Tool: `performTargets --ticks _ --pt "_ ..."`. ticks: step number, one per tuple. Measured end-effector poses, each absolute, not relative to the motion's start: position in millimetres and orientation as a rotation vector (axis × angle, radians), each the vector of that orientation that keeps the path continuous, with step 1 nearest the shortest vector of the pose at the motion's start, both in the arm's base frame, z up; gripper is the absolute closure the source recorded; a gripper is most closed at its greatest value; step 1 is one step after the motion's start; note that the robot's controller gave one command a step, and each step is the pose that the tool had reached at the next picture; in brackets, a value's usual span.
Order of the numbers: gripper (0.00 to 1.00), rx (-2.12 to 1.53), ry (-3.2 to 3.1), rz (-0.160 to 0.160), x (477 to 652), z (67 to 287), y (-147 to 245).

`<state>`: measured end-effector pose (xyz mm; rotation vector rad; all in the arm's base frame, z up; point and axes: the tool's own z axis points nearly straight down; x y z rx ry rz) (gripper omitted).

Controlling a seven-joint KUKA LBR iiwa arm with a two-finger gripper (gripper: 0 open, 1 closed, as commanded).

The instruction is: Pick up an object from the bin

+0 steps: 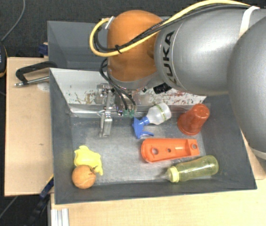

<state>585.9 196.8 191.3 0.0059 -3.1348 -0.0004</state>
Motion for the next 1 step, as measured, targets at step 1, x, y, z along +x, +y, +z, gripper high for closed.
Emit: performTargets --ticks 1 --pt "0.0 0.003 -3.143 -0.003 587.5 196.7 195.8"
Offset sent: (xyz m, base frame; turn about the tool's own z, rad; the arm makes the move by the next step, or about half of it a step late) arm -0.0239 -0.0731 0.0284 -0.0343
